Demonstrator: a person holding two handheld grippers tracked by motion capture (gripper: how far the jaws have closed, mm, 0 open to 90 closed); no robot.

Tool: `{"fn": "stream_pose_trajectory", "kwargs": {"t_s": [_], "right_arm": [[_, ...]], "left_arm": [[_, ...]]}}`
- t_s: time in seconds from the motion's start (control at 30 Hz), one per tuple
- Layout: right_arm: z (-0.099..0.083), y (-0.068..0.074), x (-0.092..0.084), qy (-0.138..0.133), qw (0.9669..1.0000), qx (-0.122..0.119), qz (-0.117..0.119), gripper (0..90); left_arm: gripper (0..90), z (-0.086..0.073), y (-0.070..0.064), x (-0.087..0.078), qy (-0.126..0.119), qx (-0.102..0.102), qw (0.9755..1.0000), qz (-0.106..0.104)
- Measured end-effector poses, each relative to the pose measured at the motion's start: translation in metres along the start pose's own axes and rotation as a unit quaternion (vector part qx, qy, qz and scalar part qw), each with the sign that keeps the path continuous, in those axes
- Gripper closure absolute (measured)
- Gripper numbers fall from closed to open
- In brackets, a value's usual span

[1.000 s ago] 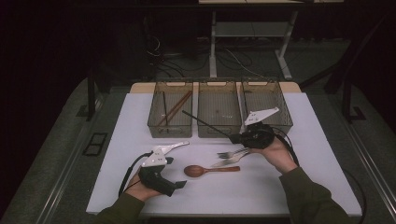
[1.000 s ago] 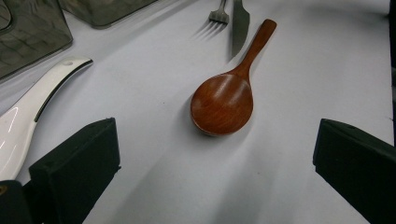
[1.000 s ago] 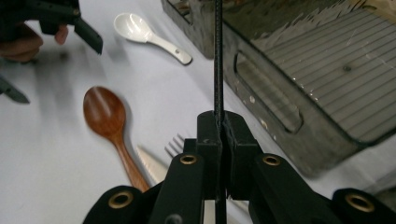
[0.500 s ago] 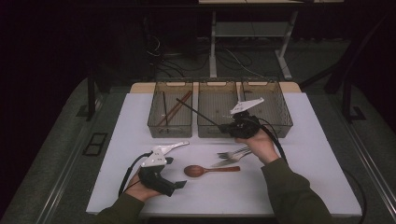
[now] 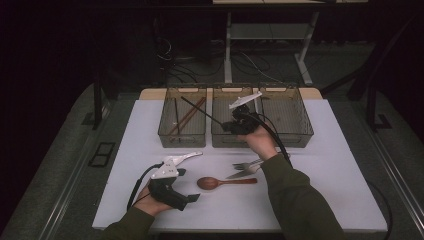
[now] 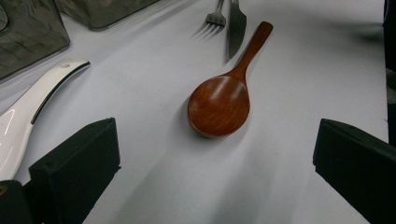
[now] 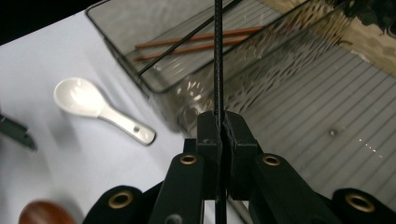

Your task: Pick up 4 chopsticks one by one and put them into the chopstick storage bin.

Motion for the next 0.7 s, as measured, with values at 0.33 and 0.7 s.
{"fn": "stream_pose_trajectory", "kwargs": {"t_s": [0.33,0.7], "right_arm": [[0.029,-0.001,0.032,0.023,0.9995,0.000,-0.023,85.7],[0.047,-0.005,0.069,0.044,0.9980,0.005,-0.044,85.6]], "left_arm": [[0.0,0.000,-0.001,0.000,-0.001,0.003,1.0000,-0.003],[0.0,0.001,-0.002,0.000,-0.002,0.004,1.0000,-0.007]]}}
Point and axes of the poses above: each handheld gripper's, and its own axes: x roughly forward along the jaws, z roughly out of its top, y roughly to its left, the point moved 4 cm from there along x, roughly forward along the jaws, and after that the axes turned 5 degrees about -y, right-handed, at the moved point
